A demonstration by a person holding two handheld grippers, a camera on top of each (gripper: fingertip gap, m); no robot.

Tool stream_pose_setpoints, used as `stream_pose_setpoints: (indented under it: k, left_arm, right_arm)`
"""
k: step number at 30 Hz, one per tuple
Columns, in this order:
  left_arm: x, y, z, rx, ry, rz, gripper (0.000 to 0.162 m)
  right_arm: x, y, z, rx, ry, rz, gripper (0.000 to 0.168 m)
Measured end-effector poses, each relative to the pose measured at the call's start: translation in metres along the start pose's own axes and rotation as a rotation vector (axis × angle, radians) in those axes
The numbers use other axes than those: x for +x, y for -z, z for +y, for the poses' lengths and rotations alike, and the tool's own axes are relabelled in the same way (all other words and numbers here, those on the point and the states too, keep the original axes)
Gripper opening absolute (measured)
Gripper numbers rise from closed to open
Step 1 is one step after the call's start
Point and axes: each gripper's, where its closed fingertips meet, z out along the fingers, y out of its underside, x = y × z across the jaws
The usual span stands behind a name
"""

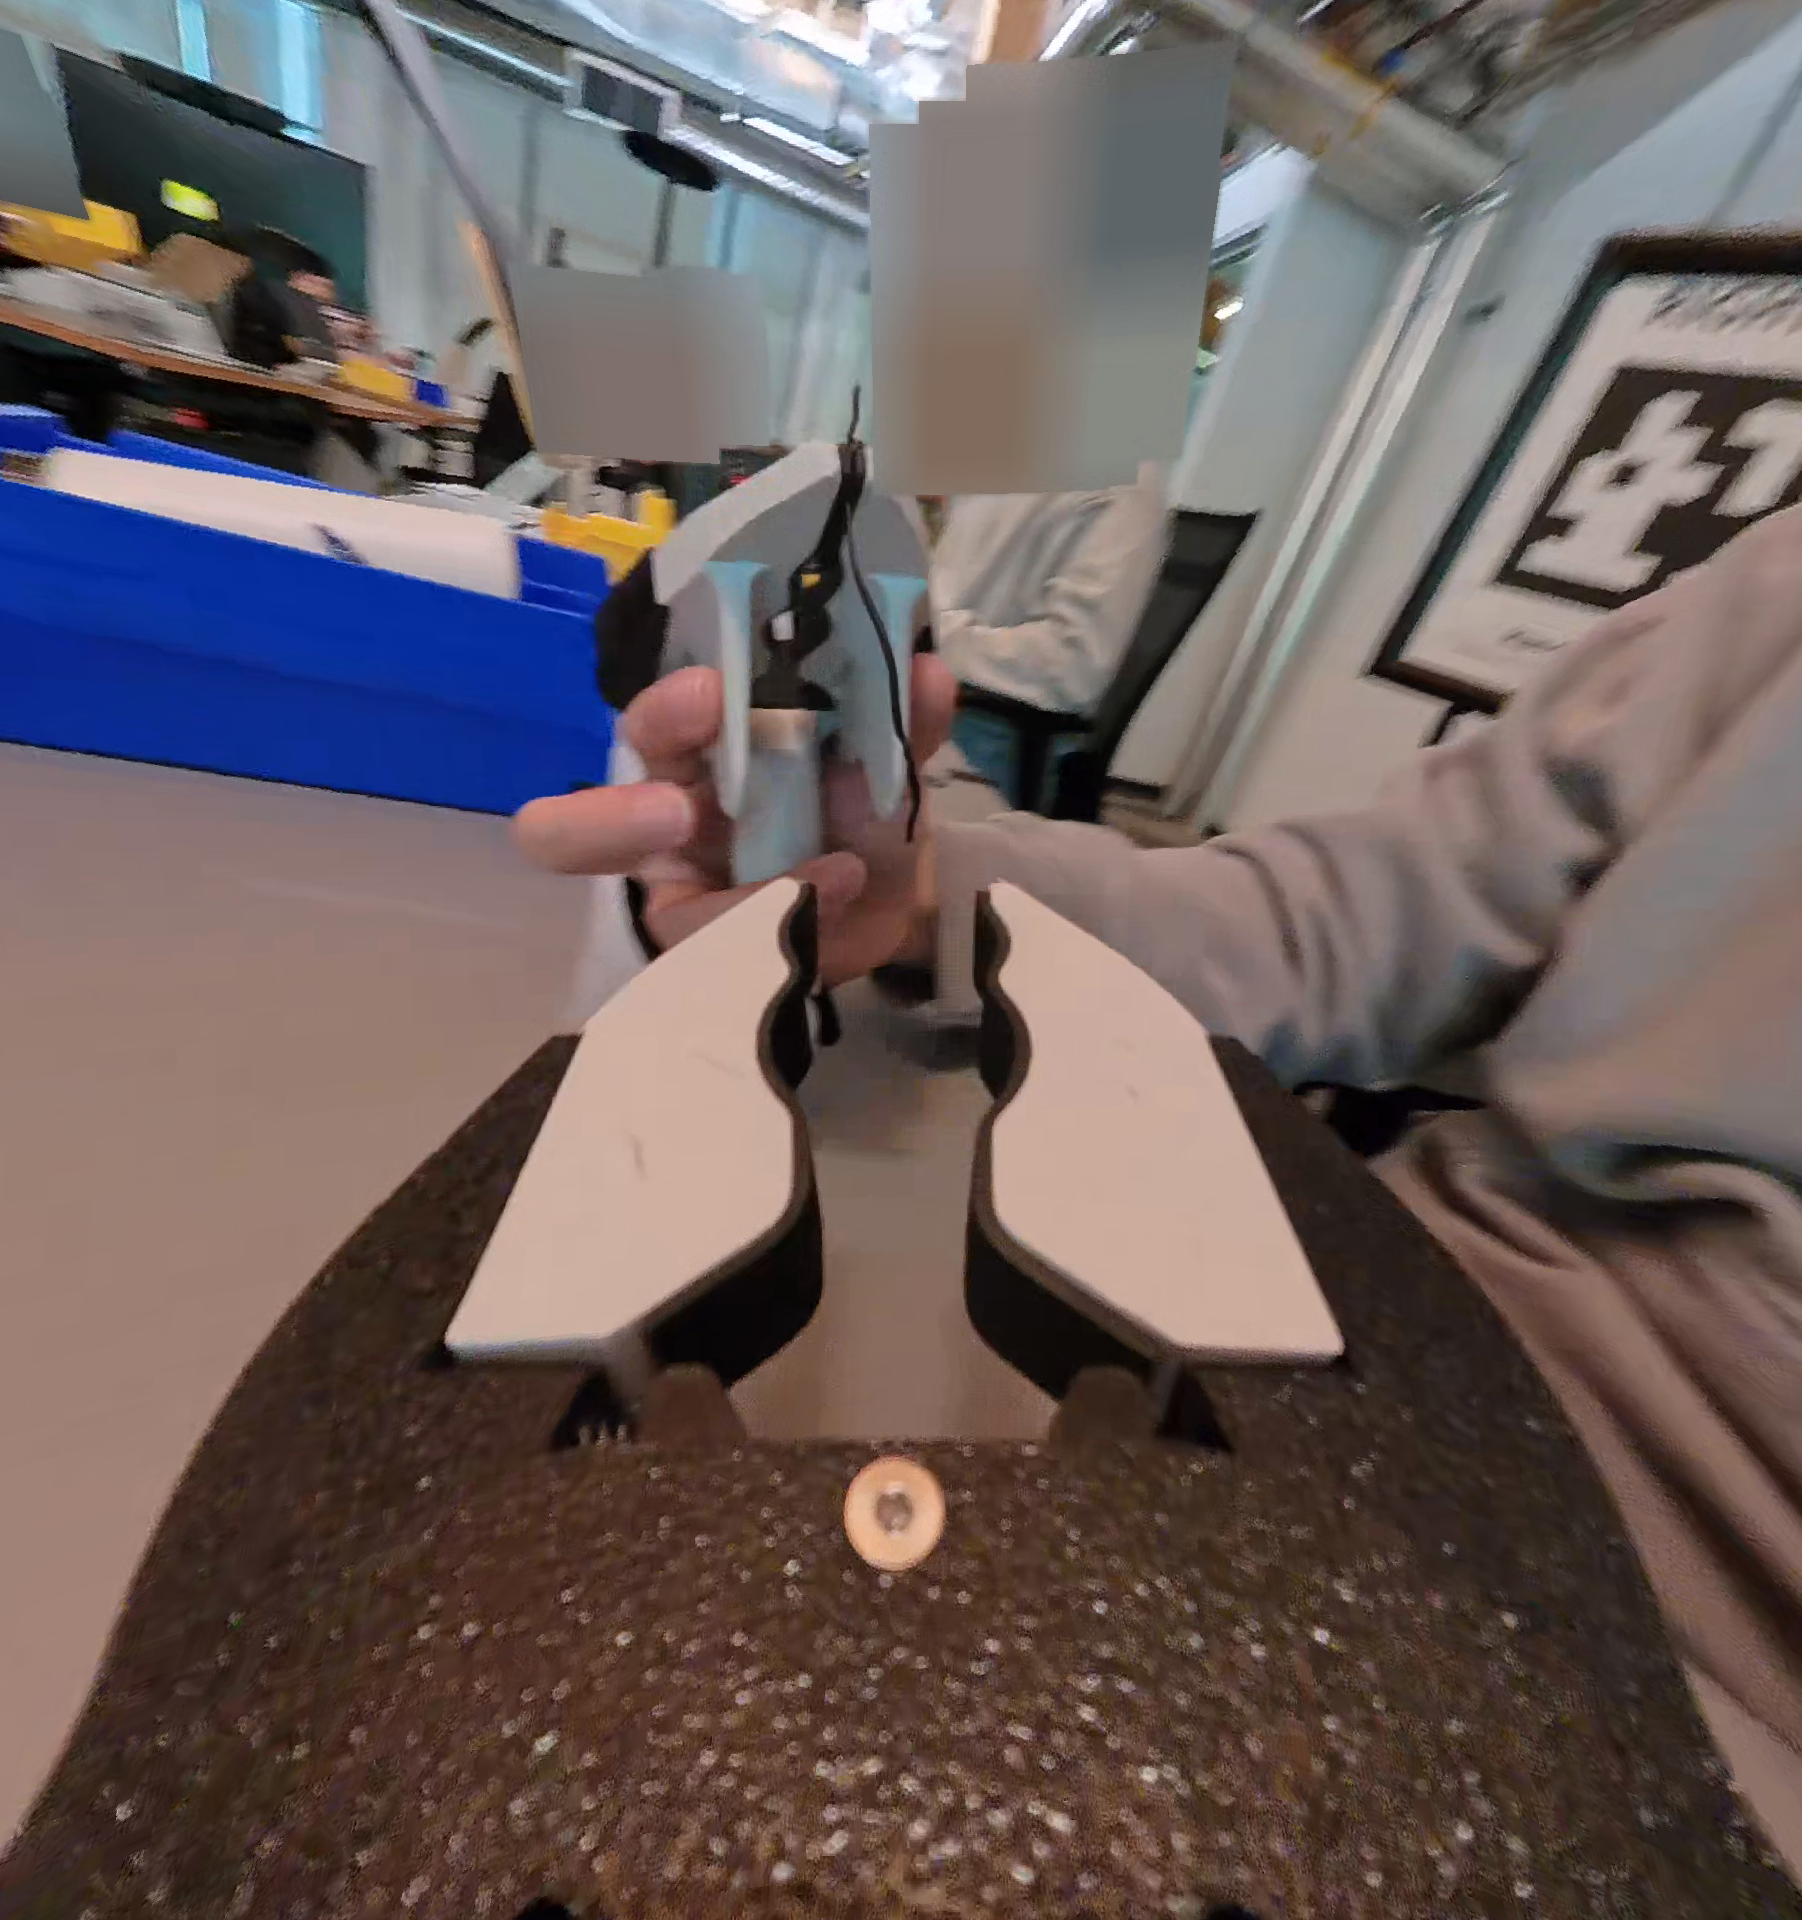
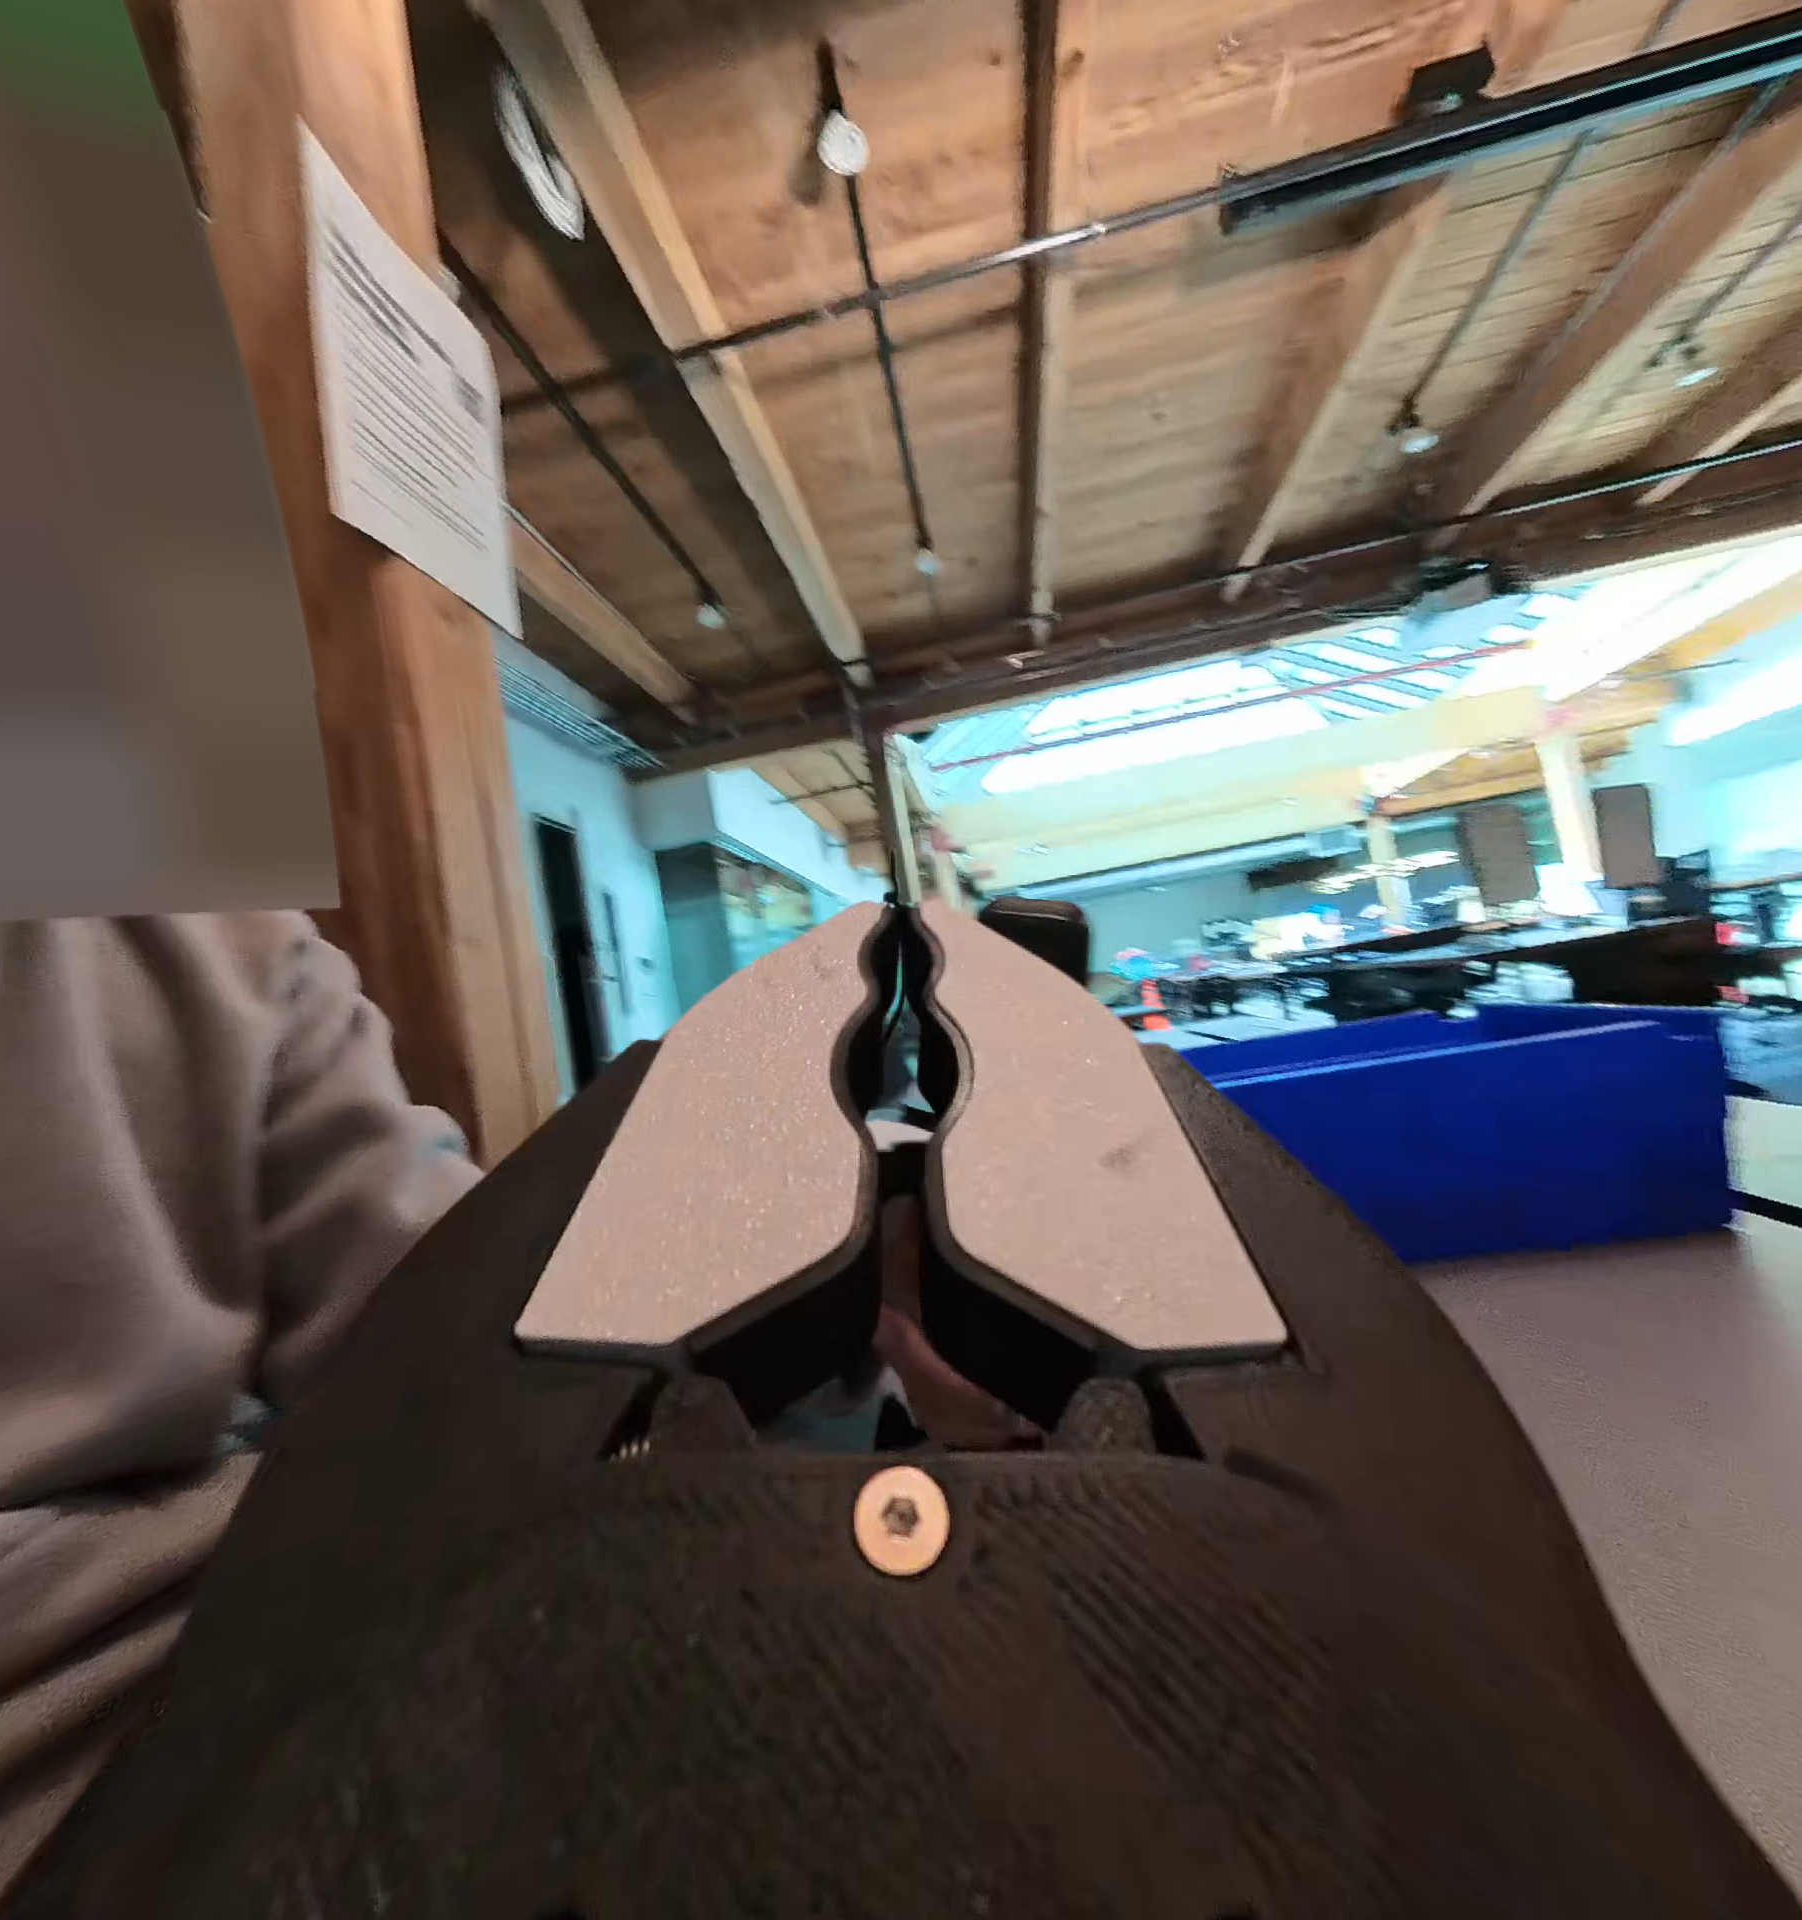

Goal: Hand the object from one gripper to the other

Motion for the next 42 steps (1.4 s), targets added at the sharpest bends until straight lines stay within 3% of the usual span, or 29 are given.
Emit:
stream_pose_setpoints:
  k: [8, 15, 19, 21, 26, 30, 34, 42]
  left_arm:
    - [0.036, -0.016, -0.003, 0.049, 0.126, 0.257, 0.022]
    - [0.036, -0.016, -0.004, 0.084, 0.148, 0.282, 0.002]
    - [0.027, -0.014, -0.007, 0.107, 0.108, 0.222, 0.001]
    - [0.01, -0.014, -0.008, 0.103, 0.055, 0.095, 0.001]
    - [-0.065, 0.014, -0.016, -0.001, -0.357, -0.615, 0.0]
    - [-0.087, 0.038, -0.019, -0.281, -0.794, -1.035, 0.0]
    - [-0.092, 0.039, -0.017, -0.485, -1.02, -1.224, 0.0]
    - [-0.096, 0.045, -0.018, -0.526, -1.018, -1.291, 0.0]
  right_arm:
    - [-0.017, -0.006, 0.011, -0.016, -0.059, -0.128, 0.0]
    - [-0.017, -0.007, 0.014, -0.035, -0.062, -0.13, 0.0]
    - [0.002, -0.005, 0.016, -0.054, 0.01, 0.011, 0.004]
    - [0.024, 0.0, 0.015, -0.064, 0.068, 0.187, 0.036]
    - [0.061, 0.012, 0.017, -0.123, 0.112, 0.467, 0.042]
    - [0.071, 0.014, 0.023, -0.149, 0.104, 0.564, 0.037]
    - [0.071, 0.013, 0.033, -0.233, 0.195, 0.599, 0.03]
    - [0.071, 0.011, 0.047, -0.343, 0.309, 0.602, 0.014]
